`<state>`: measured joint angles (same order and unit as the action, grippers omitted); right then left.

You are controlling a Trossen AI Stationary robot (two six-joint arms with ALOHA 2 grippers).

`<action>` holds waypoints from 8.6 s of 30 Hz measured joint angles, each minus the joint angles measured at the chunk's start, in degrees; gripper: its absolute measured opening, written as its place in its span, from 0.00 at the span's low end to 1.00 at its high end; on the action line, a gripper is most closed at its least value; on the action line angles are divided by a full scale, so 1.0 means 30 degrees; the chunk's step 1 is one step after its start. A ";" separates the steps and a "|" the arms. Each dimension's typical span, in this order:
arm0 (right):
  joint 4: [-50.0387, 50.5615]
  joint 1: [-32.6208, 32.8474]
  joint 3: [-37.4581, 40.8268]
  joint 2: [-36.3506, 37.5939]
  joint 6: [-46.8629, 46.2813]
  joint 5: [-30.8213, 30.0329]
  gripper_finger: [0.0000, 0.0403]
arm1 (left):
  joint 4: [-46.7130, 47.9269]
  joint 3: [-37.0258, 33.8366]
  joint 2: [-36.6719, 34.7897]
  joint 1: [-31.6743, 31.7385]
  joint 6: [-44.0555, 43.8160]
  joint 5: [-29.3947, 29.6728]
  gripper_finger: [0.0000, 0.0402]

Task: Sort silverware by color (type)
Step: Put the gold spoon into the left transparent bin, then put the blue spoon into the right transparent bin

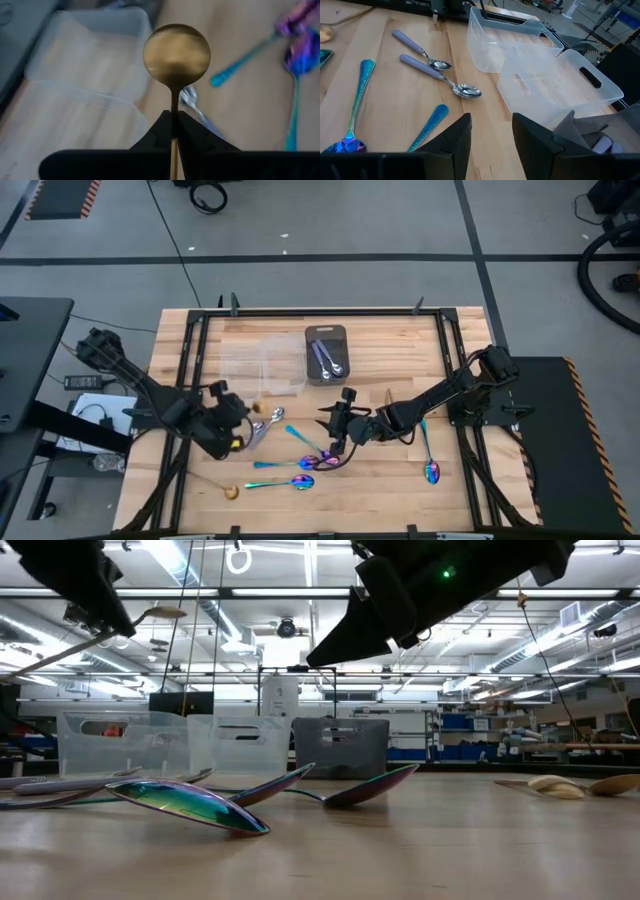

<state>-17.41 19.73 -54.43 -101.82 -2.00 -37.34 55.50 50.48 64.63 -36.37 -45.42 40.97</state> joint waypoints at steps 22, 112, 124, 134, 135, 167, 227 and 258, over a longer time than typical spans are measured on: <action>-0.0044 0.0007 0.0000 0.0000 -0.0138 0.0380 0.38 | 0.0346 -0.2710 -0.4731 0.2939 -0.3157 0.2195 0.05; -0.0313 0.0029 0.0000 0.0000 0.0022 0.2331 0.33 | -0.8084 -0.8003 -0.4936 1.5961 0.3991 -0.5696 0.34; -0.0247 0.0029 0.0276 -0.0004 0.0015 0.2267 0.33 | -0.9069 -0.5442 -0.4966 1.1133 1.0257 -0.4268 0.34; -0.1466 -0.0189 0.0823 -0.0007 0.0166 0.2410 0.33 | -1.0427 -0.5442 -0.4911 0.5471 0.9431 -0.6165 0.34; -0.1464 -0.0218 0.0823 -0.0007 0.0160 0.2436 0.33 | -1.0423 -0.5442 -0.4908 0.5075 0.8951 -0.6237 0.34; 0.0081 -0.0281 0.0871 0.0312 0.0205 0.0721 0.33 | -0.7567 -0.5031 0.2494 0.2375 -0.2300 -1.0736 0.32; 0.7373 0.0324 0.0823 0.1523 -0.6863 0.0109 0.33 | -1.1489 0.1225 1.0578 0.4056 0.5364 -0.9220 0.33; 0.6918 0.0532 0.0794 0.1537 -0.6721 0.0357 0.33 | -1.3521 0.1530 1.2162 0.4563 0.6098 -1.0373 0.46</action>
<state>3.34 21.32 -52.05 -97.21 -22.16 -36.27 14.93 55.07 101.12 -22.69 -27.13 9.85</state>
